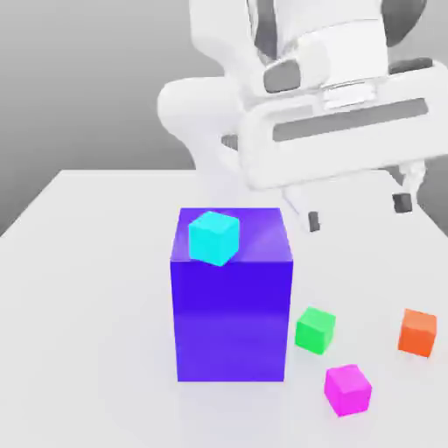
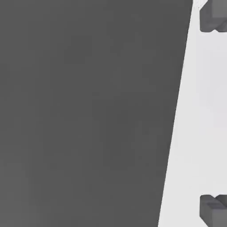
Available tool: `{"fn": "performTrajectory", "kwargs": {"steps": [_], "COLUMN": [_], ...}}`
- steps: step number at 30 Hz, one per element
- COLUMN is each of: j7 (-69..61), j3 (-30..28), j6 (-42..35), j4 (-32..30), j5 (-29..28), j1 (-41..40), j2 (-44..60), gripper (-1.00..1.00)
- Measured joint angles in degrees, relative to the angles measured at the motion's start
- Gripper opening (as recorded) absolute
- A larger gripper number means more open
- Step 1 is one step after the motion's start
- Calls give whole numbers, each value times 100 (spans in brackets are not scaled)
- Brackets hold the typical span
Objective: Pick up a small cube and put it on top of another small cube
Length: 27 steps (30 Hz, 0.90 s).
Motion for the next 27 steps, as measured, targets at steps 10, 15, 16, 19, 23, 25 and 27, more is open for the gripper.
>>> {"fn": "performTrajectory", "kwargs": {"steps": [10,15,16,19,23,25,27], "j7": [1091,1266,1273,1276,1293,1283,1249], "j3": [-10,-165,-184,-183,-173,-150,-117], "j6": [1020,1810,1857,1858,1878,1656,1347], "j4": [-519,-376,-350,-350,-351,-413,-493], "j5": [-1126,-1337,-1367,-1369,-1390,-1367,-1318], "j1": [702,867,882,881,877,853,828], "j2": [1981,3017,3133,3133,3140,2829,2437], "gripper": [0,0,-100,-100,-100,-100,-100]}}
